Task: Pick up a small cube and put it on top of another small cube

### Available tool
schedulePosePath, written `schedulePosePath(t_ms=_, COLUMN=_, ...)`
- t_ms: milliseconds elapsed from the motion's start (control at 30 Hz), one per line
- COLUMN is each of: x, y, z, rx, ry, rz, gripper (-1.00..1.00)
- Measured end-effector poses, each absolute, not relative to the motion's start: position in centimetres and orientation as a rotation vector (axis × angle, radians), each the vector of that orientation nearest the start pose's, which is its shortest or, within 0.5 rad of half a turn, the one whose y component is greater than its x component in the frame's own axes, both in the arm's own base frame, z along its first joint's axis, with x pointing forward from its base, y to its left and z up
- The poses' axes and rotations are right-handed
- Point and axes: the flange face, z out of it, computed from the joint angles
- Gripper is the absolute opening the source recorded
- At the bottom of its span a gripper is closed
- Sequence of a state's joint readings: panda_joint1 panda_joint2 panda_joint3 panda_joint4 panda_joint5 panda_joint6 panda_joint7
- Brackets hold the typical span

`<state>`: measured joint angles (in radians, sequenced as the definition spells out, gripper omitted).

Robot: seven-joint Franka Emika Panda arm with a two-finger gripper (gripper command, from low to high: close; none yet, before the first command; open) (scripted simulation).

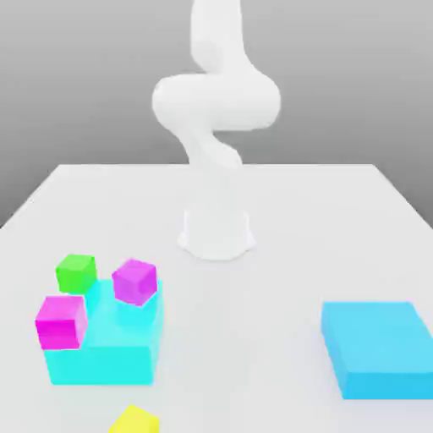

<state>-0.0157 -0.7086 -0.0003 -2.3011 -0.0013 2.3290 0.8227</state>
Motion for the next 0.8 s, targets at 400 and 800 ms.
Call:
schedulePosePath(t_ms=400, x=49.8, y=-4.7, z=49.9, rx=-2.541, ry=1.424, rz=-0.583, gripper=0.00)
schedulePosePath(t_ms=800, x=52.8, y=-9.2, z=28.4, rx=-2.543, ry=1.745, rz=-0.180, gripper=0.00)
